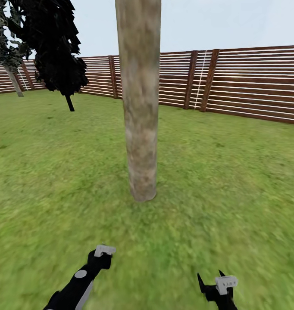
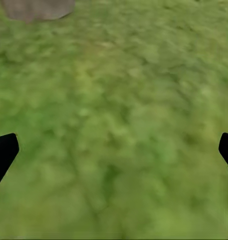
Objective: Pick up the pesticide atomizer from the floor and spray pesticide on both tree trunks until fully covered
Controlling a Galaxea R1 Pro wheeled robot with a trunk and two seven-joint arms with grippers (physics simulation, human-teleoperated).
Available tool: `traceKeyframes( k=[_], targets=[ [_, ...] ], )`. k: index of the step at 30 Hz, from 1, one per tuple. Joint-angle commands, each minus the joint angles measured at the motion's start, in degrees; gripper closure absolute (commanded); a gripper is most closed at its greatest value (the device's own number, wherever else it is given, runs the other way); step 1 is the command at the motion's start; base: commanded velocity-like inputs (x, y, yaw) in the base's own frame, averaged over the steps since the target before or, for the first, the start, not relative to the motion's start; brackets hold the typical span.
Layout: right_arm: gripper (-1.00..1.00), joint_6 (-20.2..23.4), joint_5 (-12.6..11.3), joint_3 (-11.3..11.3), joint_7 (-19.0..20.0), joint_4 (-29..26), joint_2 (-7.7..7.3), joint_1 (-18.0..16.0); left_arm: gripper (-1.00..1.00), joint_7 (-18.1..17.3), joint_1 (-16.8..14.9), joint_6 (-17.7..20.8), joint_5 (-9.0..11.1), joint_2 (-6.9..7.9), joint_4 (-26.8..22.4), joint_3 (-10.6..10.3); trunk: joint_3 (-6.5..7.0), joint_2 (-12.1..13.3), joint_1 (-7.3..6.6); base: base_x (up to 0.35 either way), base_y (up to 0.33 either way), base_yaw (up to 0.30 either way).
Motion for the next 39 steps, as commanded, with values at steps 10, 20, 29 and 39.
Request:
traceKeyframes(
  k=[10, 20, 29, 39],
  targets=[
    [-1.0, 19.59, 9.96, 10.98, 39.82, -1.62, 2.41, -20.25, 1.0, -42.66, -1.47, 11.38, -15.63, 8.99, -6.1, -0.68, -0.01, 0.0, 0.0, 0.31, 0.0, 0.0],
    [-1.0, 30.41, 10.46, 21.23, 59.24, -14.61, 7.82, -22.46, 1.0, -48.73, -7.89, 17.15, -26.28, 8.93, -6.63, -0.66, -0.01, 0.0, 0.0, 0.023, 0.0, 0.0],
    [1.0, 30.43, 10.77, 21.4, 59.46, -14.44, 7.61, -22.46, 1.0, -51.95, -8.15, 12.57, -26.15, 8.65, -6.65, -5.9, -0.01, 0.0, 0.0, 0.0, 0.0, 0.0],
    [1.0, 30.43, 15.61, 21.41, 59.42, -14.27, 7.56, -22.46, 1.0, -53.12, -8.41, 9.79, -26.25, 8.18, -6.73, -8.1, -0.01, 0.0, 0.0, 0.0, 0.0, 0.0]
  ],
)
